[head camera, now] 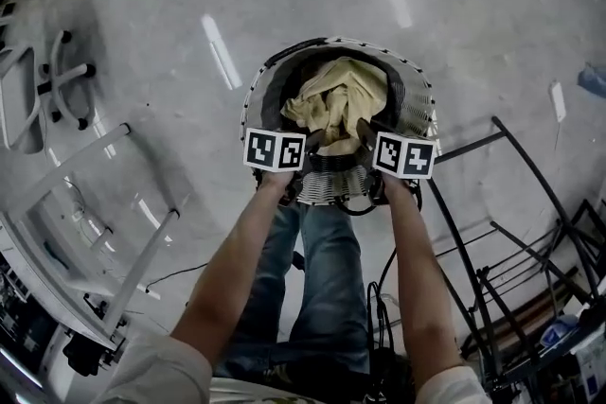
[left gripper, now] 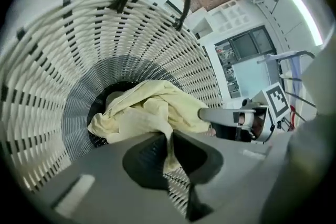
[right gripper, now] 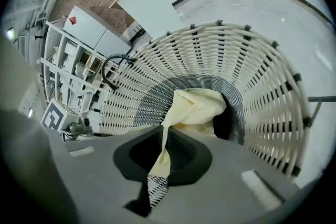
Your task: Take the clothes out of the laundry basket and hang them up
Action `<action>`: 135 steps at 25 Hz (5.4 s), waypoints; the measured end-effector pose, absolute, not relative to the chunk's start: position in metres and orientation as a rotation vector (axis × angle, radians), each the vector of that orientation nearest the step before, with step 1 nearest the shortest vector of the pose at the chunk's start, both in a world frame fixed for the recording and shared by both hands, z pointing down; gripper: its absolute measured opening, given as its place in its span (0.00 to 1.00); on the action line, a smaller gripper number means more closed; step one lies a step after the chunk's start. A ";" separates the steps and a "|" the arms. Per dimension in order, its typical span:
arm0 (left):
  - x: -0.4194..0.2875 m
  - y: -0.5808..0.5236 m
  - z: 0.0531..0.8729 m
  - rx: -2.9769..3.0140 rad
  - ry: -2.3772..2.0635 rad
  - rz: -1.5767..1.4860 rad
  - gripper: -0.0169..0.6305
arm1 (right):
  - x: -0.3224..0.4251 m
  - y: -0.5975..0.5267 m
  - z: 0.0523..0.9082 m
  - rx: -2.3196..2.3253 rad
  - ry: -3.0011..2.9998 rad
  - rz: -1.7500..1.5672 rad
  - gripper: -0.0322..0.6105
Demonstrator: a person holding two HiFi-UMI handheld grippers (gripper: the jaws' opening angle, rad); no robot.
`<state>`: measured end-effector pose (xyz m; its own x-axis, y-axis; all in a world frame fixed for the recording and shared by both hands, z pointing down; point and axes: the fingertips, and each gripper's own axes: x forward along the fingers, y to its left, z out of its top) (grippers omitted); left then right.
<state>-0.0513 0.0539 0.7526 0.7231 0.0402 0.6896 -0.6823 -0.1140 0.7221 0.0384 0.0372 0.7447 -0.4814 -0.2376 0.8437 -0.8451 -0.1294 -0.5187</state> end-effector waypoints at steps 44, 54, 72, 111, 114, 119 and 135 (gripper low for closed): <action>-0.093 -0.031 0.416 1.783 -0.552 0.281 0.07 | 0.028 0.010 0.411 1.469 -2.030 1.517 0.12; -0.099 -0.062 0.319 1.901 -0.520 0.132 0.07 | 0.039 0.008 0.307 1.664 -2.161 1.338 0.12; -0.084 -0.107 0.186 2.133 -0.429 -0.013 0.07 | 0.097 0.059 0.153 2.133 -2.216 0.911 0.12; 0.225 0.199 0.038 2.401 0.248 0.049 0.07 | 0.308 0.508 0.018 3.095 -1.681 0.463 0.11; 0.243 0.233 0.041 2.365 0.280 0.074 0.07 | 0.319 0.540 0.013 3.138 -1.624 0.421 0.11; 0.273 0.280 0.026 2.404 0.394 0.069 0.07 | 0.331 0.580 0.004 3.188 -1.546 0.365 0.11; 0.354 0.386 -0.011 2.399 0.615 0.048 0.07 | 0.370 0.694 -0.036 3.367 -1.328 0.101 0.11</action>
<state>0.3537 0.3861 -0.0112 0.8892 0.4416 -0.1196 0.4178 -0.6772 0.6057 0.3695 0.6939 -0.0356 0.7446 -0.6566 -0.1206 -0.6309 -0.6332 -0.4483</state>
